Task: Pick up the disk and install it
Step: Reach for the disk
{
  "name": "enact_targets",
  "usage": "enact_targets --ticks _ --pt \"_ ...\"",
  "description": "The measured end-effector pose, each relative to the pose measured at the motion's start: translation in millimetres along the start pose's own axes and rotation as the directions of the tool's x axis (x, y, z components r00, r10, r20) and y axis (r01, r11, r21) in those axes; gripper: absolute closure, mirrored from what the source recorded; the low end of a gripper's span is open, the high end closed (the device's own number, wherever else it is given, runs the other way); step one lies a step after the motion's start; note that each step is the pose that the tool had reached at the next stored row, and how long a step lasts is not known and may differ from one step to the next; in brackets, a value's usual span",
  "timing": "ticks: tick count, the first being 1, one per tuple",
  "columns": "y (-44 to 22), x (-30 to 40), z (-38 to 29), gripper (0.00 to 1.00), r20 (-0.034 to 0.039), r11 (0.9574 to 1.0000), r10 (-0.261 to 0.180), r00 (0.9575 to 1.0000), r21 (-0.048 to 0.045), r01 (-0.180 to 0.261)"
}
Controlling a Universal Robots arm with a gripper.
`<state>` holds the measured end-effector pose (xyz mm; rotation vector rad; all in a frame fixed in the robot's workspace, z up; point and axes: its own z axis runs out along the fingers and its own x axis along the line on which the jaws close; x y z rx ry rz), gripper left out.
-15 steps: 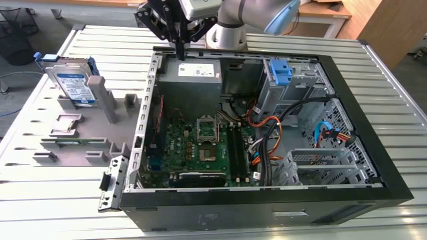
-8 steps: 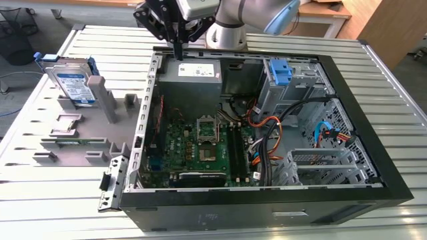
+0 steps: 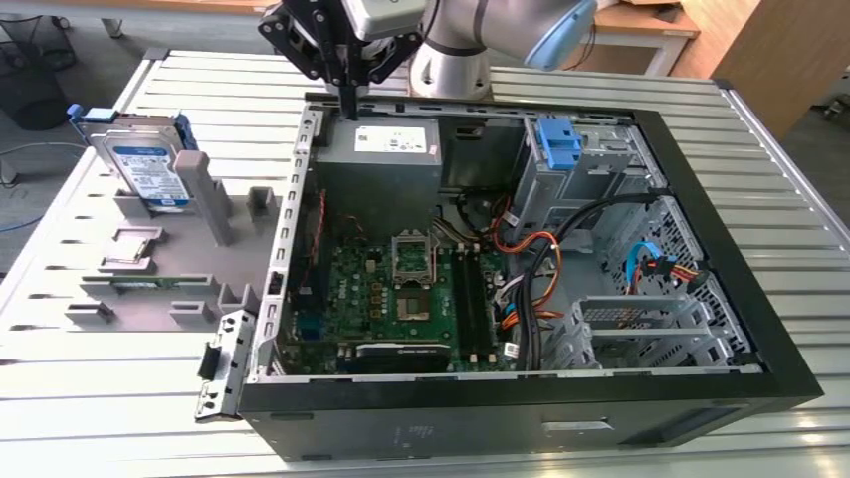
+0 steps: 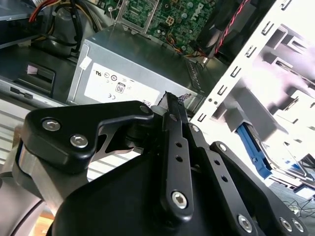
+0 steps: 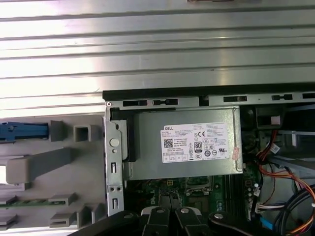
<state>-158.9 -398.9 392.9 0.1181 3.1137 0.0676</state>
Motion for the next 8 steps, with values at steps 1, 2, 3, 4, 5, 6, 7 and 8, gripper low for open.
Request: enact_targets --ticks 1,2,3,4,5,6,7,8 --pt "-0.1 0.7 0.0 0.89 0.0 1.0 0.0 1.0 0.0 0.0" --pt "-0.1 1.3 0.0 0.89 -0.0001 1.0 0.0 1.0 0.0 0.0" --pt "-0.2 2.1 0.0 0.89 0.0 1.0 0.0 1.0 0.0 0.0" --pt "-0.2 2.9 0.0 0.89 0.0 1.0 0.0 1.0 0.0 0.0" --pt "-0.3 3.8 -0.1 0.89 -0.0001 1.0 0.0 1.0 0.0001 0.0" --pt "-0.4 4.8 -0.1 0.89 0.0 1.0 0.0 1.0 0.0 0.0" --pt "-0.4 5.8 -0.1 0.89 0.0 1.0 0.0 1.0 0.0 0.0" --pt "-0.5 7.0 -0.1 0.89 -0.0001 1.0 0.0 1.0 0.0001 0.0"
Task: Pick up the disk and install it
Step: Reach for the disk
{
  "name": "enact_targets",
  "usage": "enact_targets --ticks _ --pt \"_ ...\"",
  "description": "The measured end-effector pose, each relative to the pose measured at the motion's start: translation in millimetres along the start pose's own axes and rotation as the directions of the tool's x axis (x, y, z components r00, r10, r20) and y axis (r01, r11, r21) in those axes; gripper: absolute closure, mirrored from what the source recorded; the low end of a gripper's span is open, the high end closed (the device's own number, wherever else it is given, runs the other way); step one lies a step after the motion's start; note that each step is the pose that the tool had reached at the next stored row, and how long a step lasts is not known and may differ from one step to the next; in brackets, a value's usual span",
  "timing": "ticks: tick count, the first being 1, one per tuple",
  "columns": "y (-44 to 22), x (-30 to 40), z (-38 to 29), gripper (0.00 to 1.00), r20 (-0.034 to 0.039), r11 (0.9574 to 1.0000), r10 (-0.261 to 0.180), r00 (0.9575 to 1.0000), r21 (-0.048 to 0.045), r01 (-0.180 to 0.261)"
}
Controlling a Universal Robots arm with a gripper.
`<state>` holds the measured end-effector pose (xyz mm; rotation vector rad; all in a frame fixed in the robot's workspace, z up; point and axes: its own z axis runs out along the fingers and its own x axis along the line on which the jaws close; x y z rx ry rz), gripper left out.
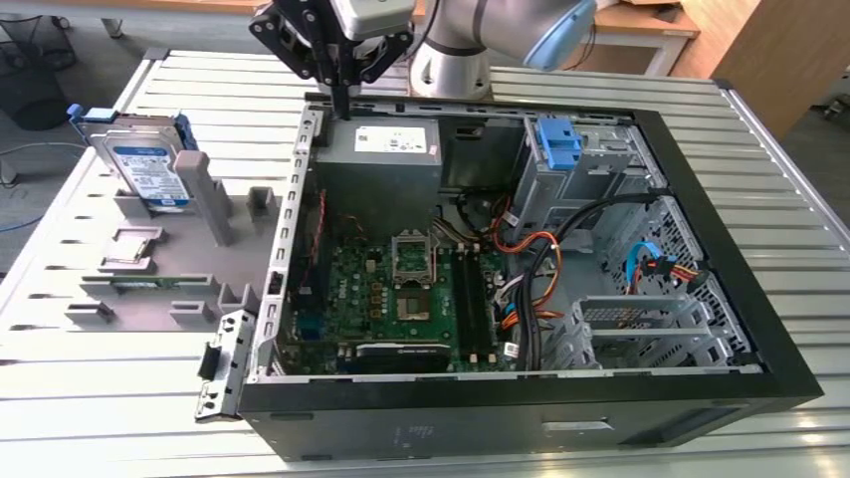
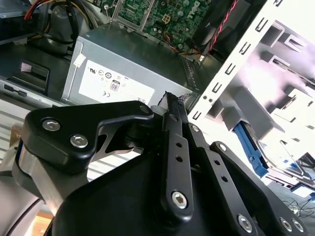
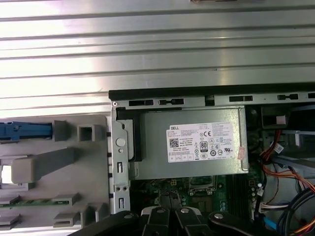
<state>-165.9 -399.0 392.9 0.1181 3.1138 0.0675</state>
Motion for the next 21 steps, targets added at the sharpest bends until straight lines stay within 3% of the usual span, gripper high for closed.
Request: enact_targets --ticks 10,21 --pt "-0.9 11.5 -0.2 0.89 0.0001 1.0 0.0 1.0 0.0 0.0" --pt "-1.4 18.5 -0.4 0.89 0.0 1.0 0.0 1.0 0.0 0.0"
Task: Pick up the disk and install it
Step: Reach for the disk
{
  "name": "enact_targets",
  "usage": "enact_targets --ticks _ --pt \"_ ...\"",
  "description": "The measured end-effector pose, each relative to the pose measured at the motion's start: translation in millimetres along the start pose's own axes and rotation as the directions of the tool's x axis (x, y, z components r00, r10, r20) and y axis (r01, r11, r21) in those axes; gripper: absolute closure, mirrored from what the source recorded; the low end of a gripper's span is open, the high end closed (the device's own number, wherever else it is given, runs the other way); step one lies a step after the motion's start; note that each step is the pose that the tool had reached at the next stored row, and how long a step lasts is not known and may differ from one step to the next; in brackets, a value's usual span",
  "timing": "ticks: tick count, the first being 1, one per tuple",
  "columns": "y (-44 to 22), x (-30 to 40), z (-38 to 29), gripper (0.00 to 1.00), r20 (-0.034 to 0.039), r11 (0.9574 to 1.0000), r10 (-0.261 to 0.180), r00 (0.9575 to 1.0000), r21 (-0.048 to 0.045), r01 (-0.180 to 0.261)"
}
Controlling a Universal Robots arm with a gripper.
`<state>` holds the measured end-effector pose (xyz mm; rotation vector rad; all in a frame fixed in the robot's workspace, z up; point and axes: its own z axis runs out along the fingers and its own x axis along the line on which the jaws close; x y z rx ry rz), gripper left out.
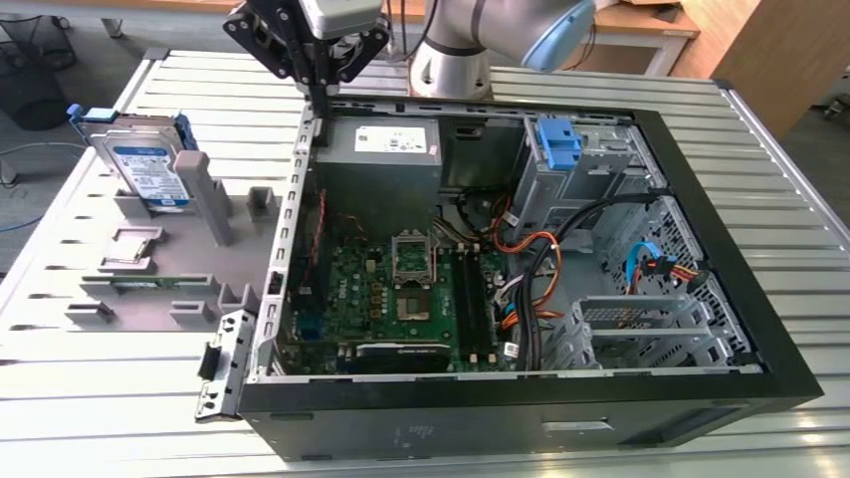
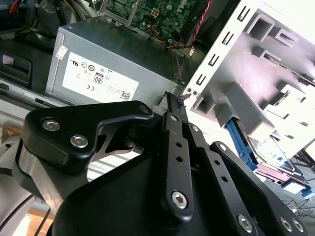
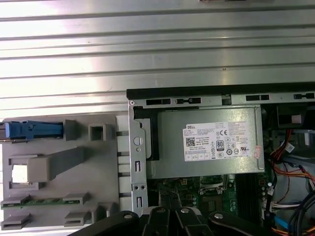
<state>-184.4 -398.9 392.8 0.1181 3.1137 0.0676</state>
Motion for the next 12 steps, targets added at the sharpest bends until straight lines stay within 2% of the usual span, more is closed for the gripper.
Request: enact_targets --ticks 12 --pt "-0.4 6.1 -0.1 0.89 0.0 1.0 0.0 1.0 -0.0001 0.0"
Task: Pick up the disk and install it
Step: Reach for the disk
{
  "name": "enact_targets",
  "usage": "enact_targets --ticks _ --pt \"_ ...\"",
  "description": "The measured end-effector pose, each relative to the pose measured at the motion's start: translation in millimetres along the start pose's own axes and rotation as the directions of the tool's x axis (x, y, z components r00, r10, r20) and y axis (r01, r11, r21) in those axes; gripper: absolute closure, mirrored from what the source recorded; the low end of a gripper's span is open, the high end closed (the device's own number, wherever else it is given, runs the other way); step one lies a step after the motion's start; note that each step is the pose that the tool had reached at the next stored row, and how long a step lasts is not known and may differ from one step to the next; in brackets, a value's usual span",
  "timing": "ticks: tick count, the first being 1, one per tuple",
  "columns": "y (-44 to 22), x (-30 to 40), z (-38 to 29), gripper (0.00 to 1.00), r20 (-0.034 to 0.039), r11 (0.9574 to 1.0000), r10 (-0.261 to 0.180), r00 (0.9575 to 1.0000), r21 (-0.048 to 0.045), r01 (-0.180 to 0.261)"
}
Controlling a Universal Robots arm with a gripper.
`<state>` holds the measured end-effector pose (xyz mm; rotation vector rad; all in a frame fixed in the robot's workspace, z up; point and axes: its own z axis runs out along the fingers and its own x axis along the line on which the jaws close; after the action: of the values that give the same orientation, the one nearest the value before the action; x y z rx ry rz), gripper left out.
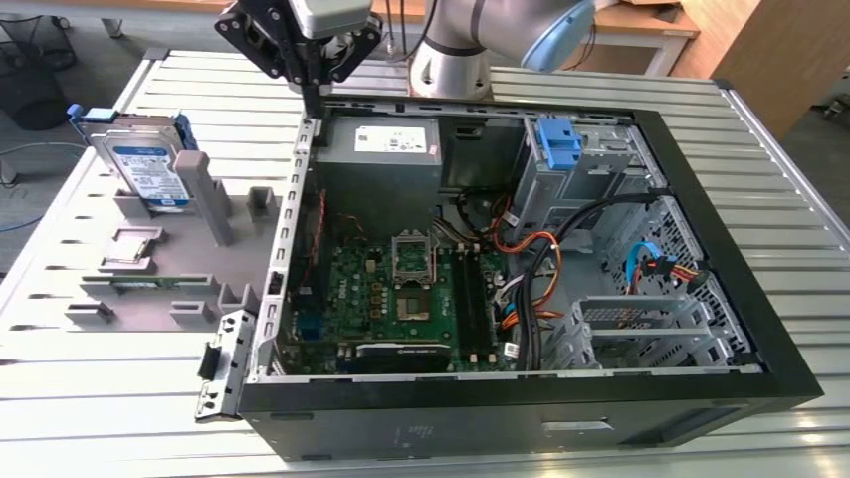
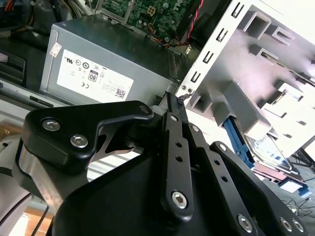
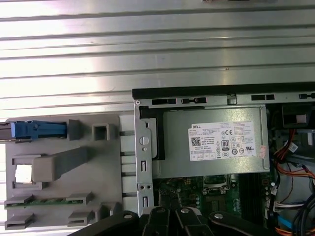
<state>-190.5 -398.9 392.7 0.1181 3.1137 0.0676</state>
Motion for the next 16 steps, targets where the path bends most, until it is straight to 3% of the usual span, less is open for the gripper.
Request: enact_targets --ticks 8,16 --pt "-0.2 1.9 -0.1 0.89 0.0 1.0 0.0 1.0 0.0 0.0" --pt "-0.7 8.4 -0.2 0.89 0.0 1.0 0.0 1.0 0.0 0.0"
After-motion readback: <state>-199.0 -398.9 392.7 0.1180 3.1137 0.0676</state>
